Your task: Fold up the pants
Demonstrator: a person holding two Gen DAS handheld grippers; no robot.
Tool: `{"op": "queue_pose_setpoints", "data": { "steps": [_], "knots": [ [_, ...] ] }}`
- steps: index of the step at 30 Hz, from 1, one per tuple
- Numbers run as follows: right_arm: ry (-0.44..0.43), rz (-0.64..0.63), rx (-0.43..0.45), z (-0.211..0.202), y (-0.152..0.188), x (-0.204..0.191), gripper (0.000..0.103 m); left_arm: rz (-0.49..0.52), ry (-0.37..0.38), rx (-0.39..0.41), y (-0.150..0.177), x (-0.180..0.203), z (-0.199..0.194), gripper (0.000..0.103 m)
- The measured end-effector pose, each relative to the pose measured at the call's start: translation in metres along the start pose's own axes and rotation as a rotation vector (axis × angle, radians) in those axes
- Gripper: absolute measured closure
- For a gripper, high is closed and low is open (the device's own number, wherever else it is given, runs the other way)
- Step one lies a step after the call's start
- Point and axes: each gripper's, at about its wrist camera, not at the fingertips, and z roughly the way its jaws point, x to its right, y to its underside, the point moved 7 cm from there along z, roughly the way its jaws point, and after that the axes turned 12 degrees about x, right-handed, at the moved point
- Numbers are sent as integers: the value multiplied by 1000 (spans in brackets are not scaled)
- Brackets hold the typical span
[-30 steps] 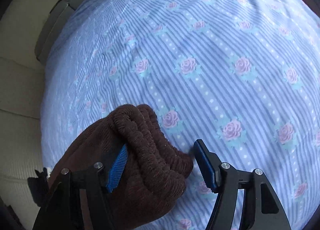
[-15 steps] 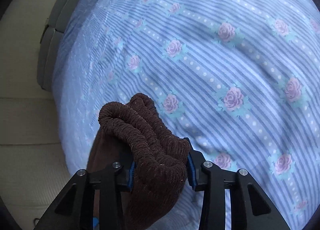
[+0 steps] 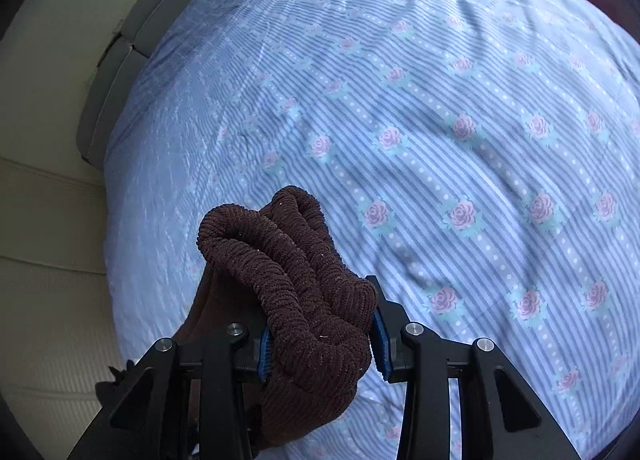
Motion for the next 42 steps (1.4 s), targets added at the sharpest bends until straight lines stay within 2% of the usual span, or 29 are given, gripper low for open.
{"op": "queue_pose_setpoints", "data": {
  "steps": [4, 8, 14, 17, 20, 25, 31, 35, 38, 40, 42],
  "knots": [
    [8, -131, 69, -28, -4, -46, 64, -124, 30, 126, -7, -40, -64, 38],
    [0, -310, 143, -56, 7, -111, 63, -202, -21, 213, 2, -105, -112, 37],
    [-56, -506, 201, -78, 51, -211, 64, -301, -81, 298, 23, -198, -158, 38],
    [-59, -611, 207, -75, 87, -256, 64, -358, -73, 319, 30, -241, -171, 38],
    [-56, -693, 187, -60, 130, -290, 64, -382, -66, 327, 39, -267, -173, 38],
    [-30, -842, 93, -22, 211, -337, 64, -392, -64, 323, 56, -307, -175, 38],
    [15, -976, -31, 25, 289, -360, 64, -431, -71, 291, 74, -348, -165, 38],
    [68, -1010, -108, 51, 318, -359, 62, -454, -95, 273, 87, -373, -158, 38],
    [84, -1027, -155, 60, 333, -359, 52, -480, -116, 258, 97, -391, -156, 37],
    [68, -1043, -192, 58, 347, -361, 36, -496, -131, 254, 101, -400, -156, 35],
    [27, -1033, -228, 48, 359, -363, 32, -506, -141, 254, 104, -408, -158, 34]
  ]
}}
